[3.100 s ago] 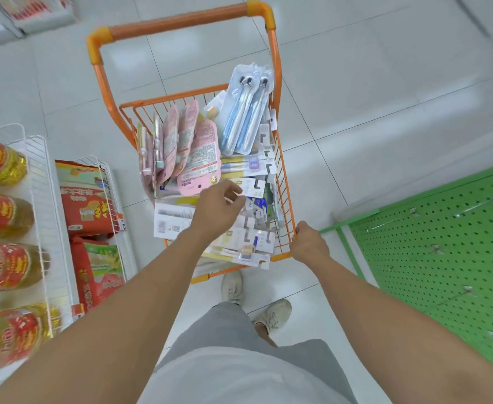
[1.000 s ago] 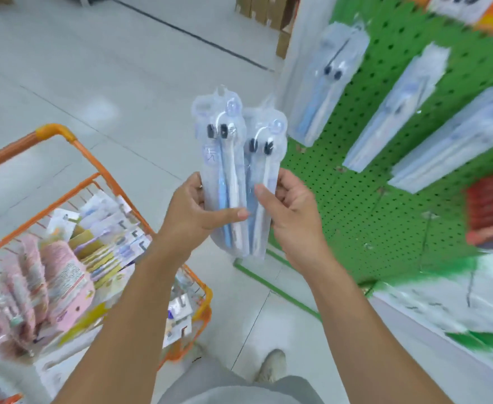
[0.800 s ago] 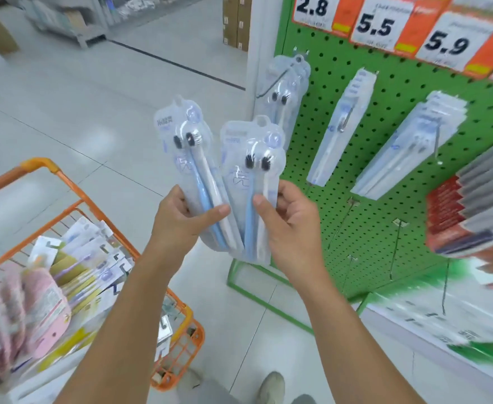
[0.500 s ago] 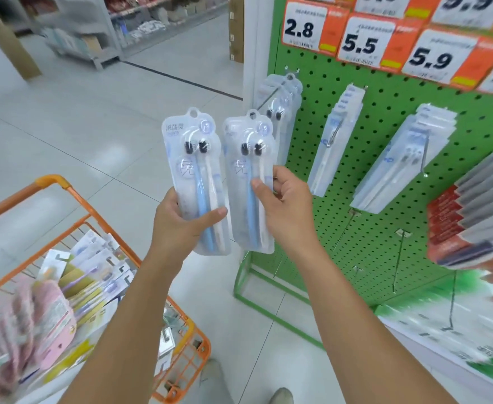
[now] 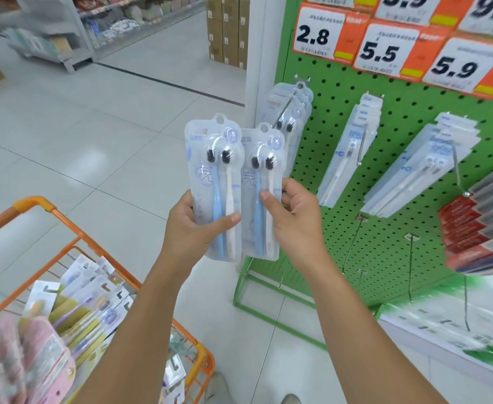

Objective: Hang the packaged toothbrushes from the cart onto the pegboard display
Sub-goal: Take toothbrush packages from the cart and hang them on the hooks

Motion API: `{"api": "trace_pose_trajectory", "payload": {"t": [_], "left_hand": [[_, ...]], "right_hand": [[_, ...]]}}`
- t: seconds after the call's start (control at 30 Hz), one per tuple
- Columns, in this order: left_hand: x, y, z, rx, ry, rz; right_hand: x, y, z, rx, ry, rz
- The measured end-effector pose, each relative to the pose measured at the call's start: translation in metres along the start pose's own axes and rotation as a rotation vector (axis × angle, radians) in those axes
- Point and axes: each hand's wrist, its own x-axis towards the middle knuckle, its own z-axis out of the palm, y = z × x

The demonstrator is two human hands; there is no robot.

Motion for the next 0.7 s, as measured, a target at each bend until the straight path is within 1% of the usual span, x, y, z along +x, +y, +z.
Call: {"api": "trace_pose_trajectory", "payload": {"t": [0.2, 0.3, 0.43, 0.5, 0.7], "left_hand": [[0.007, -0.007, -0.003, -0.031, -0.024, -0.011], [0.010, -0.007, -0.002, -0.034, -0.048, -0.011], [0.013, -0.003, 0.006, -0.027, -0.072, -0.010], [0.014, -0.002, 0.010, -0.027, -0.086, -0.009], [0.011, -0.005, 0.015, -0.074, -0.158, 0.004]], "right_hand": [[-0.002, 0.006, -0.001, 0.044, 0.025, 0.044], [0.010, 0.008, 0.000, 0.028, 0.044, 0.052], [0.043, 0.012, 0.003, -0.032, 0.142, 0.105], [0.061, 0.017, 0.006, -0.059, 0.183, 0.151], [0.091, 0.016, 0.009, -0.081, 0.217, 0.356]]}}
